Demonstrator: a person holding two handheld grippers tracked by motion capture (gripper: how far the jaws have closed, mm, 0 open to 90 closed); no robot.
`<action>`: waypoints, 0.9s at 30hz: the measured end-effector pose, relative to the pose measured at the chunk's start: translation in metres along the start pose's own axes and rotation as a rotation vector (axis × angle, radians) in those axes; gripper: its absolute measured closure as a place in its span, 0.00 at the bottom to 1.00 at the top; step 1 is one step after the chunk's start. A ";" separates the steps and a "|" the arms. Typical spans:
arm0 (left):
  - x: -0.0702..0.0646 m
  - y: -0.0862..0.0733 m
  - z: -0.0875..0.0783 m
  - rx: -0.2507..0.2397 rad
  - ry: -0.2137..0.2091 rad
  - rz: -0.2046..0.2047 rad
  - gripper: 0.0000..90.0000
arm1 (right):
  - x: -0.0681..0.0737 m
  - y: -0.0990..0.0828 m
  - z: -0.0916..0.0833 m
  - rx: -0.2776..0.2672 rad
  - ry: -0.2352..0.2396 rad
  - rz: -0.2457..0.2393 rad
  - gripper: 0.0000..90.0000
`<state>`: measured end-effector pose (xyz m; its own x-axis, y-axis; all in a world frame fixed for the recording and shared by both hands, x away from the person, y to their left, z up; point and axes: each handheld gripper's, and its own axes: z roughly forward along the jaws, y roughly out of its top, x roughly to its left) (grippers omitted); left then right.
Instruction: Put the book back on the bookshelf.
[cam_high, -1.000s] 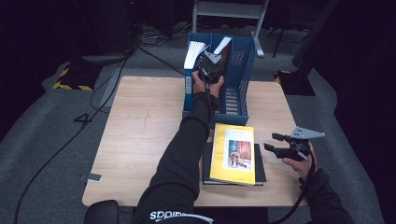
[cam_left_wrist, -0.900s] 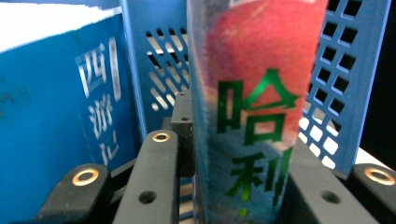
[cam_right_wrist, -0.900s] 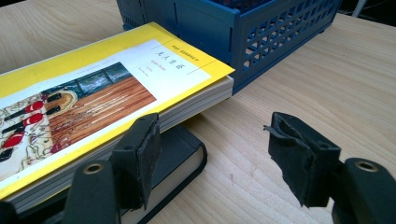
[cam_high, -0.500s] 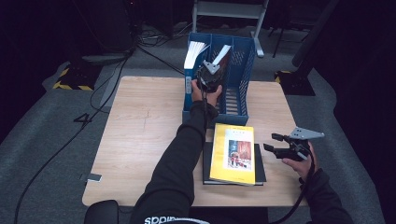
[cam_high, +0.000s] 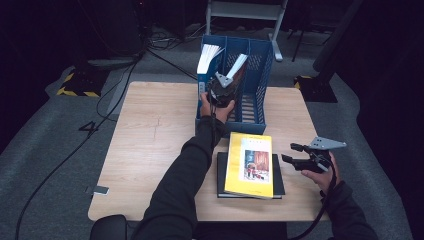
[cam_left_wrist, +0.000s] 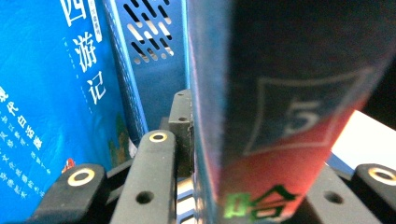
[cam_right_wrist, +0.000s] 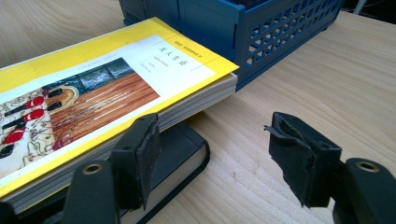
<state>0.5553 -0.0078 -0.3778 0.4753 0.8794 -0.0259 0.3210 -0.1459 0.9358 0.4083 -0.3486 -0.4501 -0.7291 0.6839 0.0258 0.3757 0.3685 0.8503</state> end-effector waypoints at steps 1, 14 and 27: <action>0.001 0.001 -0.001 0.002 -0.003 -0.001 0.79 | 0.000 0.000 0.000 0.001 -0.001 -0.001 0.38; 0.011 0.034 -0.018 0.012 -0.031 0.089 0.66 | 0.001 0.000 0.000 0.009 0.005 -0.008 0.38; 0.005 0.052 -0.012 0.097 -0.018 0.136 0.78 | 0.001 0.000 0.002 0.027 0.009 -0.009 0.39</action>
<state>0.5646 -0.0051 -0.3252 0.5345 0.8402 0.0918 0.3297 -0.3073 0.8927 0.4086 -0.3462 -0.4513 -0.7378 0.6746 0.0231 0.3844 0.3918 0.8359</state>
